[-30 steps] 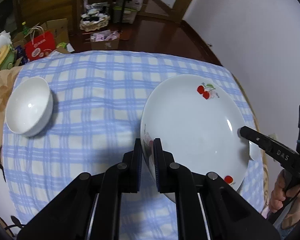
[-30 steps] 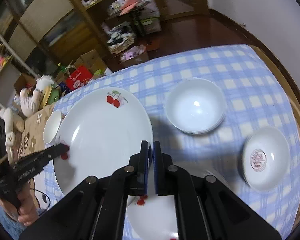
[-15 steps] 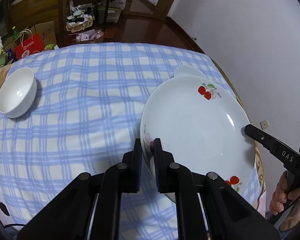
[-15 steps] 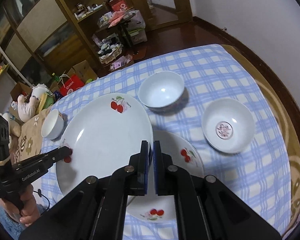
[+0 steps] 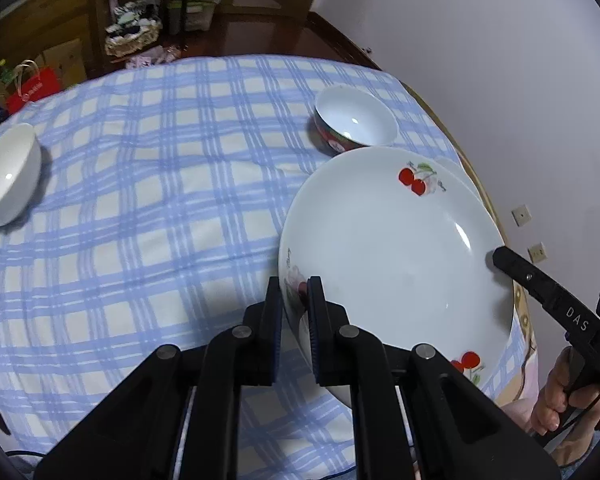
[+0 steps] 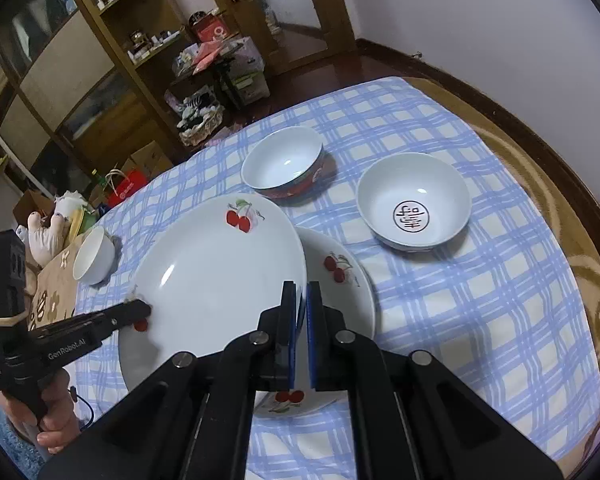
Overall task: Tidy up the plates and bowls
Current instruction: 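Lower the right tool's plate onto a stack while the left tool lowers its plate onto another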
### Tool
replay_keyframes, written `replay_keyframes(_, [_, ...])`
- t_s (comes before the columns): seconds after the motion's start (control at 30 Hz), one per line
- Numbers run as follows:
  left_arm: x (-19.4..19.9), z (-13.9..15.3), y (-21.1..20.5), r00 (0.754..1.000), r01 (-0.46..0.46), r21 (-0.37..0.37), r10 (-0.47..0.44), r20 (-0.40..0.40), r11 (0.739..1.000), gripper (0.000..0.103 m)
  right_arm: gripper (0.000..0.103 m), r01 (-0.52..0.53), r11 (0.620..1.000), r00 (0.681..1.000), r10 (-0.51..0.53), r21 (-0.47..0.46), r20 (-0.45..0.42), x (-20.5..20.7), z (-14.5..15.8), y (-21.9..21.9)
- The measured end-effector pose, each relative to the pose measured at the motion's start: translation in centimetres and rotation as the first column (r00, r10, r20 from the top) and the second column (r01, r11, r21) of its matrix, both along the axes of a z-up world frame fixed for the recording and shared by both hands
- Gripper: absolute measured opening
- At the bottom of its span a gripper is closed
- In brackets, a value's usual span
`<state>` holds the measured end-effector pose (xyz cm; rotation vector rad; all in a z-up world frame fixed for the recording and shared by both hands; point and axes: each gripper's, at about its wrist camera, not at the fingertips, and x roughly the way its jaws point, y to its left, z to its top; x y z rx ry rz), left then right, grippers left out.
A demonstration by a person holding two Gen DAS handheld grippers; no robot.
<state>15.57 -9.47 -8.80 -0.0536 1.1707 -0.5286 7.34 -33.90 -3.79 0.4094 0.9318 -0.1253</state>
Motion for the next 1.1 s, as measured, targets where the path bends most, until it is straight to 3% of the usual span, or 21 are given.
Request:
replay_keyframes(0.2, [-0.1,-1.9,-1.2,0.999,0.035,0.014,-0.034,-0.035,0.999,0.013,0.006,0.038,0.997,0.999,-0.037,-0.06,0.03,-1.0,-0.9,0.2])
replay_keyframes(0.63, [0.9,-4.2,-1.4,0.998,0.028,0.094,-0.022,-0.061,0.995,0.013,0.006,0.025,1.0,0.998,-0.026,0.006,0.059,-1.6,-4.3,0.0])
replay_keyframes(1.1, [0.9,-5.1,-2.8,0.996,0.072,0.118,-0.064,-0.068,0.99,0.013,0.006,0.077,0.996,0.997,-0.079,0.053,0.02,-1.8,-6.7,-1.3])
